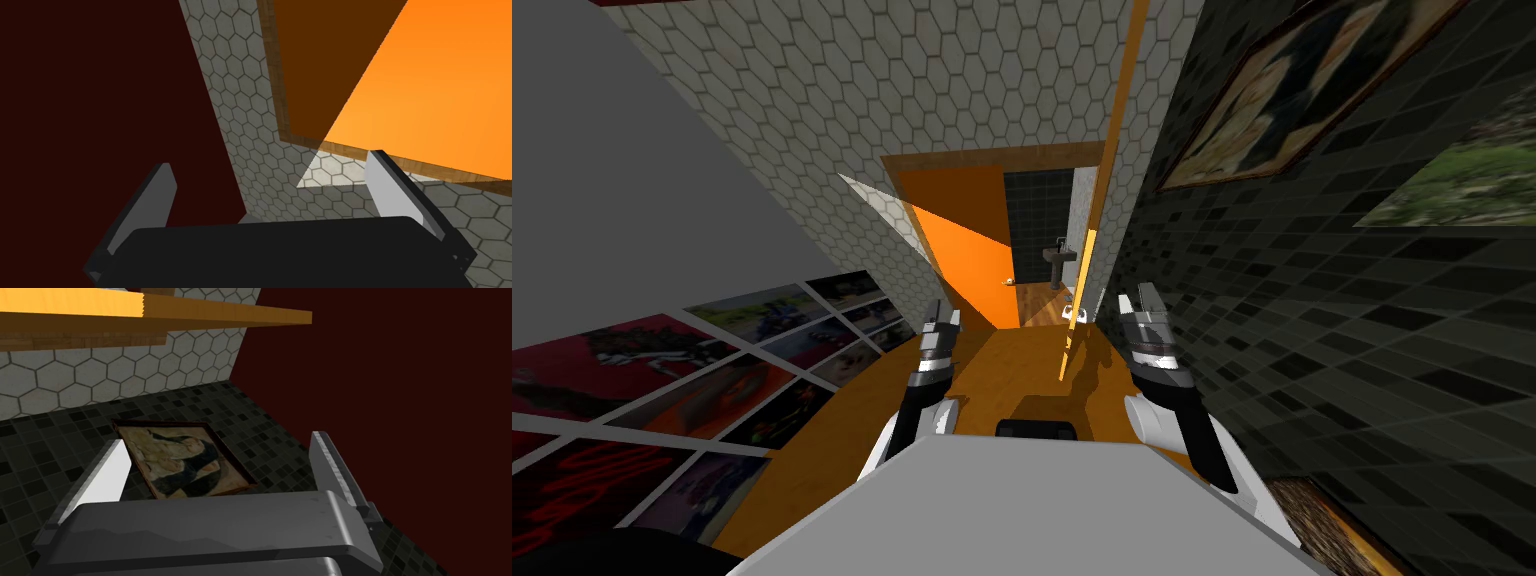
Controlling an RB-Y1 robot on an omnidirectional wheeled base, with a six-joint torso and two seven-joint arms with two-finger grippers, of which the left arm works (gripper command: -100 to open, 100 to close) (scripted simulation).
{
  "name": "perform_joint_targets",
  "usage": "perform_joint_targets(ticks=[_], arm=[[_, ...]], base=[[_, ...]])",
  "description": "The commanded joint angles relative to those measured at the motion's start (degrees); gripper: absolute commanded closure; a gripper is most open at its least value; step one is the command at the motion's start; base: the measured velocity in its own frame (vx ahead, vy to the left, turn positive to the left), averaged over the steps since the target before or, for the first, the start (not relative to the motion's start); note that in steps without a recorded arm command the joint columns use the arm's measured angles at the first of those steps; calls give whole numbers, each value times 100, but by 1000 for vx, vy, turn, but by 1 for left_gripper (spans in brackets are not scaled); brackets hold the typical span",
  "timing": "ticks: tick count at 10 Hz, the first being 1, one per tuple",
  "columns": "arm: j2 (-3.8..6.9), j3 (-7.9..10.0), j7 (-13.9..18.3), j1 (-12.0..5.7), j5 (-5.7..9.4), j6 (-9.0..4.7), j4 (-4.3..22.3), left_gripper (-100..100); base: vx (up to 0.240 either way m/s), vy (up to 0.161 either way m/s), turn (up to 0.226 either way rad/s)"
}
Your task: Pull the door open
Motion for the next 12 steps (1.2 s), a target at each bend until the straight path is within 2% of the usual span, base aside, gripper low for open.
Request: perform_joint_targets(ticks=[1,4,5,12], arm=[[52,1,-33,-79,56,-45,182,-100],[139,2,-99,-238,168,-136,546,-100],[180,2,-136,-327,231,-187,750,-100],[325,4,-289,-697,492,-399,1596,-100]], base=[[-35,-65,20],[114,40,-6],[118,50,-3],[76,18,-1]])
